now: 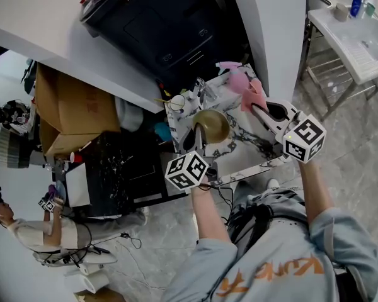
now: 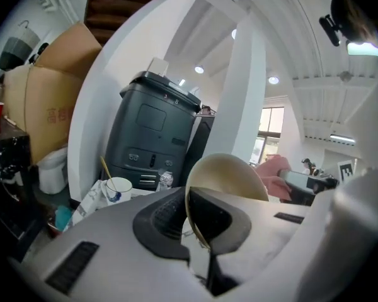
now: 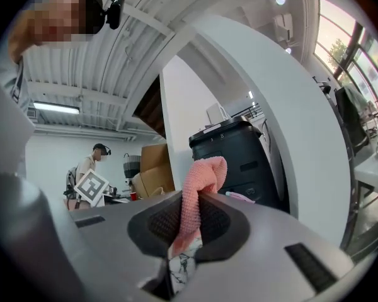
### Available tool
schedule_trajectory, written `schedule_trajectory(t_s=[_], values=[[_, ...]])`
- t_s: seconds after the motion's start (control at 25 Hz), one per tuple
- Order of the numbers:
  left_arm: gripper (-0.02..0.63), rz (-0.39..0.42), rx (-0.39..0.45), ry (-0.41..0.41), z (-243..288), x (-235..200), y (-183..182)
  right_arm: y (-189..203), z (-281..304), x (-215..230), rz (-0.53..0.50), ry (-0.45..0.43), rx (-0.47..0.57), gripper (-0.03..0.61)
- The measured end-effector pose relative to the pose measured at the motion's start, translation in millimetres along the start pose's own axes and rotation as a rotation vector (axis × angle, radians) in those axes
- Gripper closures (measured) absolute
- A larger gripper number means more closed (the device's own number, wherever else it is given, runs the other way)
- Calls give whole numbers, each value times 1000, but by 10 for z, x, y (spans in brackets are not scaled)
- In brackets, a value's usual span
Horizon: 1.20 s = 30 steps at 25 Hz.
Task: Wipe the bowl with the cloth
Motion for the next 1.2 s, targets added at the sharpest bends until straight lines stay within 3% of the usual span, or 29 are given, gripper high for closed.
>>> schedule_trajectory(t_s=[0.36,0.6,1.2], values=[[584,70,81,-177,-58,-85,-180,2,20,192,-41,188,-2,529],[584,131,91,-317,-111,-152,-216,-47,-5,218,-112,249,9,529],[584,121,110,-334,-156,-148,-195,-87,-39,199,-177,284,16,529]])
Point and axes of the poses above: the fingertips, and each gripper's own axes: z forward along the fingers, x to its right, y out of its underside, the point moved 1 cm from there along -z, backward along the fingers, and after that the axes turned 13 degrees about z, right-handed, at the moved point
